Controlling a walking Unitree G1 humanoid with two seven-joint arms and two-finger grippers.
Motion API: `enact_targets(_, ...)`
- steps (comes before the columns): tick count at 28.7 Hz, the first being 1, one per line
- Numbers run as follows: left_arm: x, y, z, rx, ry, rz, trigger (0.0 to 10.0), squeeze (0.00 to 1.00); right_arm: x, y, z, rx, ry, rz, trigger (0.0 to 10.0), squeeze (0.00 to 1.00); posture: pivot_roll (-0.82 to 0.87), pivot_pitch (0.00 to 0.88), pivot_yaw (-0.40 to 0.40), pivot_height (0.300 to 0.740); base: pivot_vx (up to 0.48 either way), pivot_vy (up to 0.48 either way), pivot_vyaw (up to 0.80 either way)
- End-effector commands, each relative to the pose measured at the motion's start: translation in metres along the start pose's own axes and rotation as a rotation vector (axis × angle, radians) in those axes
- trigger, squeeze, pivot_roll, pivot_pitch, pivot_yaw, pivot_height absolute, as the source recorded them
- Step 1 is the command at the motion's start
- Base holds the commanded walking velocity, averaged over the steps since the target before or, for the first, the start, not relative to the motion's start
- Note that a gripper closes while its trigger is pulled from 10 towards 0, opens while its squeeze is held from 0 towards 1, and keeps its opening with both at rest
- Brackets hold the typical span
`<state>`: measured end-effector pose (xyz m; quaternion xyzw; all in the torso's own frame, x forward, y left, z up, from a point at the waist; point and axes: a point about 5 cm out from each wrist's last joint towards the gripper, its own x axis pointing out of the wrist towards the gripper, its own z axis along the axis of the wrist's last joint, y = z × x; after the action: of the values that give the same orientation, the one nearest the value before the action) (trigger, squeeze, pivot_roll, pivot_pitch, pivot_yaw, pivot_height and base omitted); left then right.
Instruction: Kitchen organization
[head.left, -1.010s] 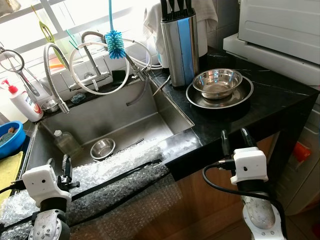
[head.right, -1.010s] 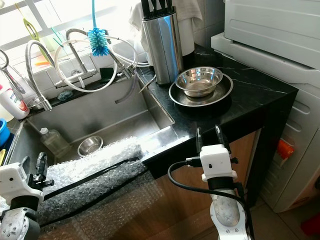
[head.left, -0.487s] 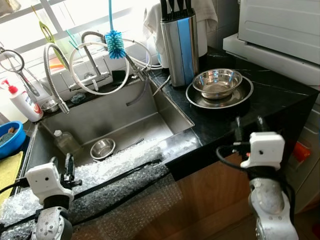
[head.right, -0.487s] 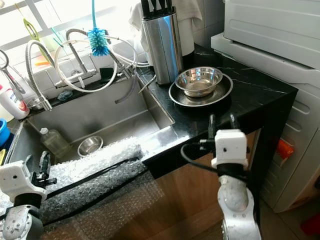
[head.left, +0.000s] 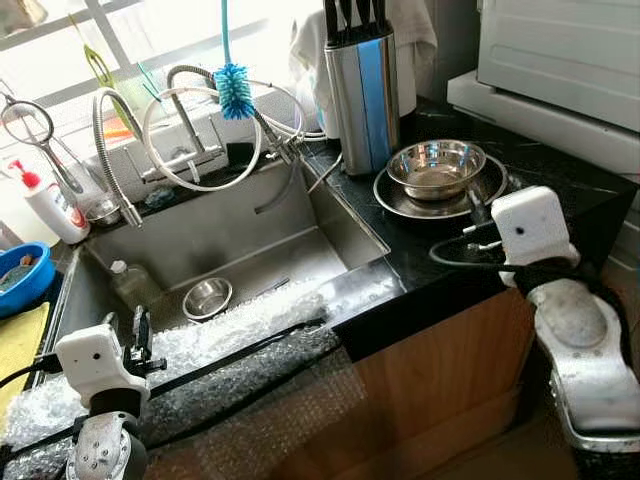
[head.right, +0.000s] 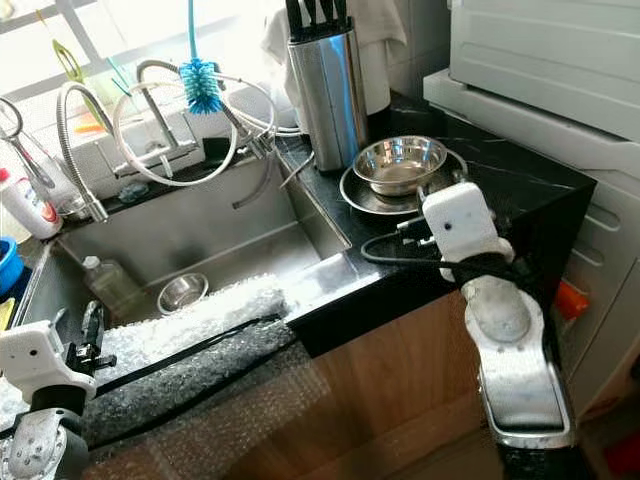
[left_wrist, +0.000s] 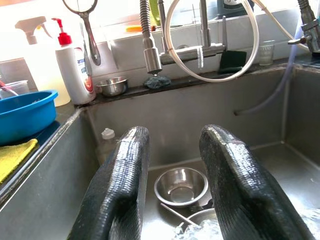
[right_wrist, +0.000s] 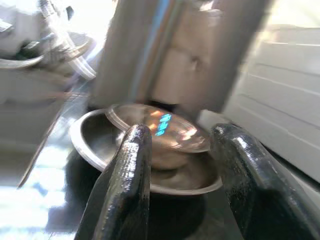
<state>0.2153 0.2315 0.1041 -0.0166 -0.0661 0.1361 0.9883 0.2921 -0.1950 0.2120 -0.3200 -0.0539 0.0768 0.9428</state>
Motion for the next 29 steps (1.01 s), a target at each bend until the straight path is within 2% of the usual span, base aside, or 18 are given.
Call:
enact_targets(1, 0.002, 0.006, -0.001, 0.019, 0.003, 0.007, 10.0, 0.00, 0.007, 0.001, 0.004, -0.021, -0.014, 0.063, 10.0, 0.00, -0.16, 0.000, 0.223, 0.740, 0.000, 0.000, 0.00)
enact_targets(7, 0.002, 0.004, -0.002, 0.016, 0.008, -0.001, 10.0, 0.00, 0.013, -0.006, -0.004, -0.108, 0.031, 0.154, 10.0, 0.00, -0.16, 0.000, 0.225, 0.740, 0.000, 0.000, 0.00)
enact_targets(9, 0.003, 0.003, -0.002, 0.015, 0.007, -0.004, 10.0, 0.00, 0.021, -0.022, -0.008, -0.099, 0.068, 0.094, 10.0, 0.00, -0.16, 0.000, 0.228, 0.740, 0.000, 0.000, 0.00)
enact_targets(10, 0.003, 0.003, -0.003, 0.014, 0.008, -0.005, 10.0, 0.00, 0.022, -0.025, -0.008, -0.092, 0.072, 0.086, 10.0, 0.00, -0.16, 0.000, 0.228, 0.740, 0.000, 0.000, 0.00)
enact_targets(18, 0.006, 0.000, -0.004, 0.008, 0.011, -0.019, 10.0, 0.00, 0.036, -0.045, -0.013, -0.104, 0.100, 0.046, 10.0, 0.00, -0.16, 0.000, 0.235, 0.740, 0.000, 0.000, 0.00)
enact_targets(24, 0.009, -0.001, -0.004, 0.007, 0.013, -0.021, 10.0, 0.00, 0.055, -0.059, -0.008, -0.122, 0.079, 0.028, 10.0, 0.00, -0.16, 0.000, 0.242, 0.740, 0.000, 0.000, 0.00)
enact_targets(29, 0.010, -0.001, -0.004, 0.007, 0.014, -0.020, 10.0, 0.00, 0.071, -0.065, -0.001, -0.076, 0.053, 0.010, 10.0, 0.00, -0.15, 0.000, 0.245, 0.740, 0.000, 0.000, 0.00)
